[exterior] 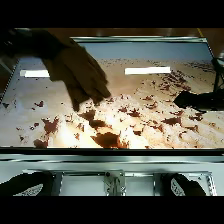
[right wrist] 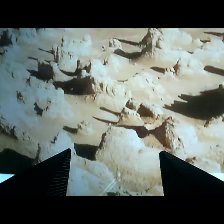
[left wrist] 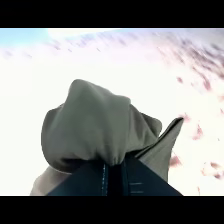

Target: Fold the shirts.

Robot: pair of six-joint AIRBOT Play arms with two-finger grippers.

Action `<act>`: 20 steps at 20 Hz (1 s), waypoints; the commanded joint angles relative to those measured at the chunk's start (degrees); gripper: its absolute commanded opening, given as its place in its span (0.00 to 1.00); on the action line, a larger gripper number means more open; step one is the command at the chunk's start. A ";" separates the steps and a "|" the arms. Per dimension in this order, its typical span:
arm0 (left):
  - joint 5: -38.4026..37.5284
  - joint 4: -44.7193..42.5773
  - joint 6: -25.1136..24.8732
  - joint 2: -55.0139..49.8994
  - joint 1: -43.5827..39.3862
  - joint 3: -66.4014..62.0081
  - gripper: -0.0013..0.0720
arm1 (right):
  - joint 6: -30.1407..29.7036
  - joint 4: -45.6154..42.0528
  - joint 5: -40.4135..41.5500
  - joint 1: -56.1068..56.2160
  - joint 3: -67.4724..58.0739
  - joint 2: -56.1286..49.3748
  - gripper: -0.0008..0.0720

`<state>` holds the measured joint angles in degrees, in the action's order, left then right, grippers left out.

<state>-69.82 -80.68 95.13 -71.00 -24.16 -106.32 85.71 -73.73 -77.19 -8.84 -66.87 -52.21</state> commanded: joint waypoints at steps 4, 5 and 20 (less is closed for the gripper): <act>11.93 1.90 8.81 -1.88 -17.86 23.89 0.07 | -2.49 -3.45 -10.10 0.02 -0.79 1.77 0.93; 14.21 3.50 9.75 -3.76 -19.54 26.49 0.07 | -2.49 -3.48 -10.03 0.02 0.90 1.44 0.93; -7.21 19.28 -3.52 -1.86 13.05 44.85 0.99 | -12.70 17.86 -8.98 -7.72 9.16 -20.79 0.94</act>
<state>-76.44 -65.95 93.56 -75.00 -16.36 -70.52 75.55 -62.04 -86.17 -15.42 -57.91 -68.14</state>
